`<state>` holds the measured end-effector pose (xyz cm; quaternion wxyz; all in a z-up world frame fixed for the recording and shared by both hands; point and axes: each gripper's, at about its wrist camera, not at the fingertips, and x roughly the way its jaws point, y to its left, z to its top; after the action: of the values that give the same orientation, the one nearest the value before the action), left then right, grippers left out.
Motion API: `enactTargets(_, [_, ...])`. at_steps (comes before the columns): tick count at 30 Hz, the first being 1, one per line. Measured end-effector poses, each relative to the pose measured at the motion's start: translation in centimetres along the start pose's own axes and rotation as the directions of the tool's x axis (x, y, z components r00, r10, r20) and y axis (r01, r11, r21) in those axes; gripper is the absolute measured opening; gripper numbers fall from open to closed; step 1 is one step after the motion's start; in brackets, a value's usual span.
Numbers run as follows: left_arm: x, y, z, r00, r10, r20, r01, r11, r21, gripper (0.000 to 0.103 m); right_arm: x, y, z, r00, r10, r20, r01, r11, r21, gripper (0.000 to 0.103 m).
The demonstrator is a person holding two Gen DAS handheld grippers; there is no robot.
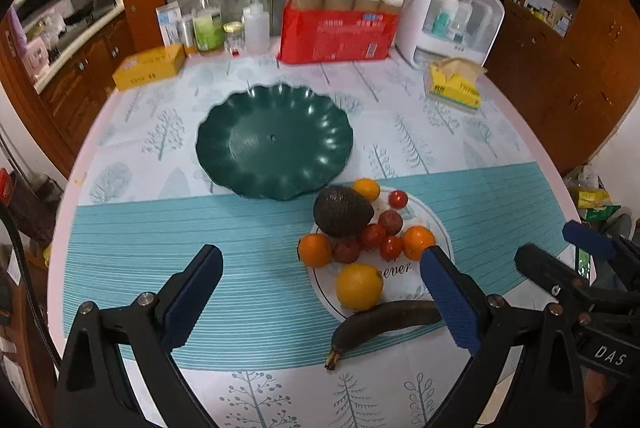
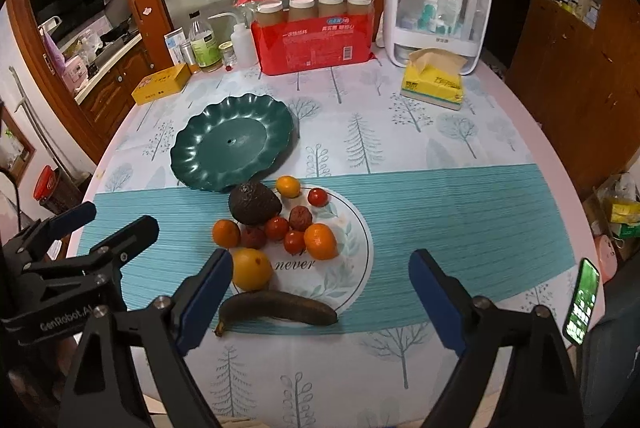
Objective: Organize fruits
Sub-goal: 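Move both grippers toward the white fruit plate, then grasp the dark avocado with the left gripper while the right gripper grasps a small orange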
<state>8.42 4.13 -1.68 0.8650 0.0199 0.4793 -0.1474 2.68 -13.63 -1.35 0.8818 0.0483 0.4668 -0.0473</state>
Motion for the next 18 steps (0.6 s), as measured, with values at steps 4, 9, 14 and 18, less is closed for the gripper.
enactTargets(4, [2.4,0.2,0.9,0.999,0.011,-0.033,-0.011,1.0,0.008,0.098,1.7,-0.3,0.6,1.0,0.0,0.0,0.0,1.0,-0.024,0.08])
enactTargets(9, [5.0,0.4,2.5,0.999,0.017,-0.038,-0.016,1.0,0.006,0.099,4.6,-1.2,1.2,0.999,0.015,-0.032,-0.017,0.999,-0.042,0.076])
enactTargets(14, [8.0,0.6,3.5,0.997,0.011,-0.073,-0.012,1.0,-0.01,0.099,7.3,-2.4,1.3,0.997,0.033,-0.067,-0.035,0.999,-0.03,0.076])
enactTargets(18, [10.2,1.1,3.6,0.993,0.003,-0.116,-0.007,0.999,-0.034,0.098,9.3,-2.9,1.0,0.994,0.053,-0.09,-0.056,0.998,-0.028,0.076])
